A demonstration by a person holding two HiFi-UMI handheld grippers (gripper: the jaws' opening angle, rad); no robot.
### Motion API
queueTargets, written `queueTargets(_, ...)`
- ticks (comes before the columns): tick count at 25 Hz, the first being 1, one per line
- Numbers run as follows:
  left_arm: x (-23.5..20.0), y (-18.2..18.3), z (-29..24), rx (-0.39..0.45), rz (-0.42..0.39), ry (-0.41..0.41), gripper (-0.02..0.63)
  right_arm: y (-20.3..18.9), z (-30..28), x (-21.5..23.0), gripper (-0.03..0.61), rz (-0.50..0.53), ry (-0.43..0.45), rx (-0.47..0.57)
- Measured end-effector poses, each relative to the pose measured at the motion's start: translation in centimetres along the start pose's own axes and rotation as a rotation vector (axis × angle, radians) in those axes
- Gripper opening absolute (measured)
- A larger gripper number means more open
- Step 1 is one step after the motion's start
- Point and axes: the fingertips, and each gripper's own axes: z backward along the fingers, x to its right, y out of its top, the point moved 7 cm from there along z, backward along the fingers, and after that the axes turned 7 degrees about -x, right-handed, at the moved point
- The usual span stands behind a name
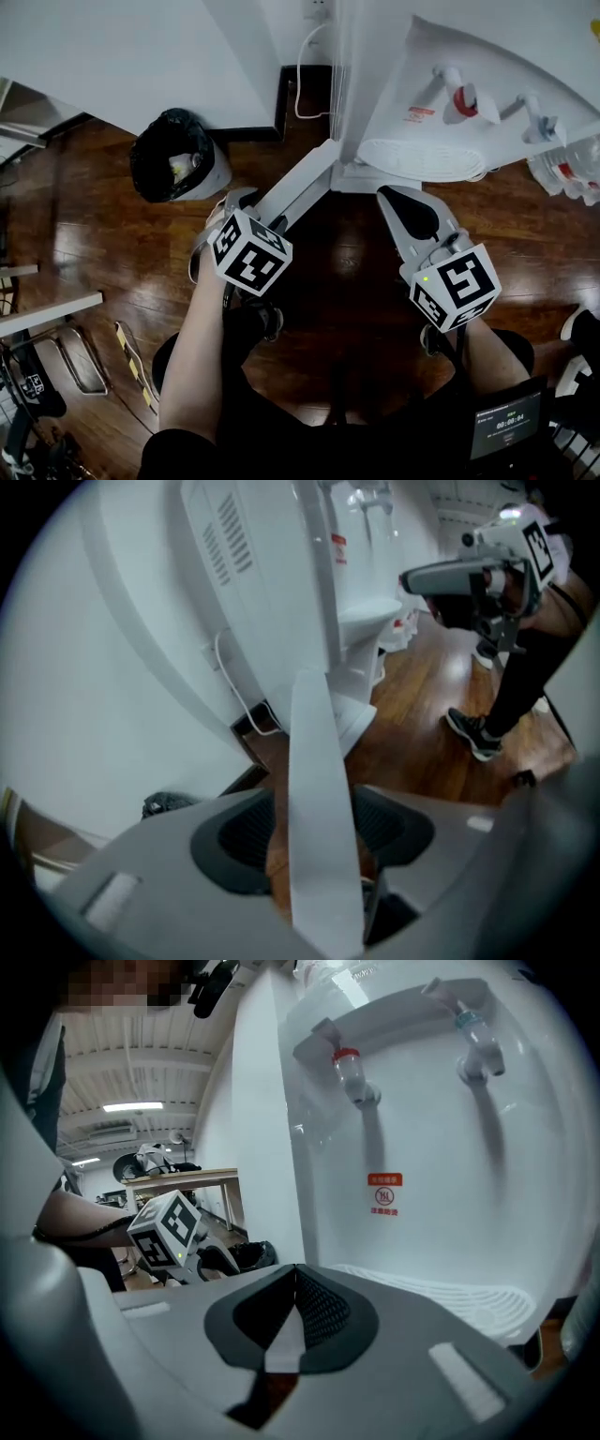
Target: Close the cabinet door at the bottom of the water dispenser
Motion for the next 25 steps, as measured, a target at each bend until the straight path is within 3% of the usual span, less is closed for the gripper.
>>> queueTargets(2,0.1,-0.3,-0.8,-0.075,-0.022,-0.039,0.276,-0.1,-0.9,0.1,0.005,0.006,0.026,-0.016)
queueTargets(5,0.1,-0.4,-1.0,-0.108,-0.002,-0.087,0.241,-0.5,-1.9,0.1,0.005,0.016,0.061,-0.043)
queueTargets(12,1.0,-0.5,-0.6,-0.162,0.001,-0.08,0.246,-0.2,-1.5,0.7,0.005,0.006,0.068,-0.029)
queueTargets(16,3.5,-0.7,0.7,-0.198,-0.092,-0.095,0.274,0.2,-0.8,2.4,0.005,-0.041,0.032,-0.016)
queueTargets(19,6.0,-0.9,1.5,-0.189,-0.14,-0.167,0.313,0.3,0.0,3.0,0.005,-0.076,0.023,-0.001)
queueTargets(25,10.2,0.4,2.0,-0.1,-0.104,-0.355,0.388,-0.3,1.6,1.9,0.005,-0.089,0.028,-0.011)
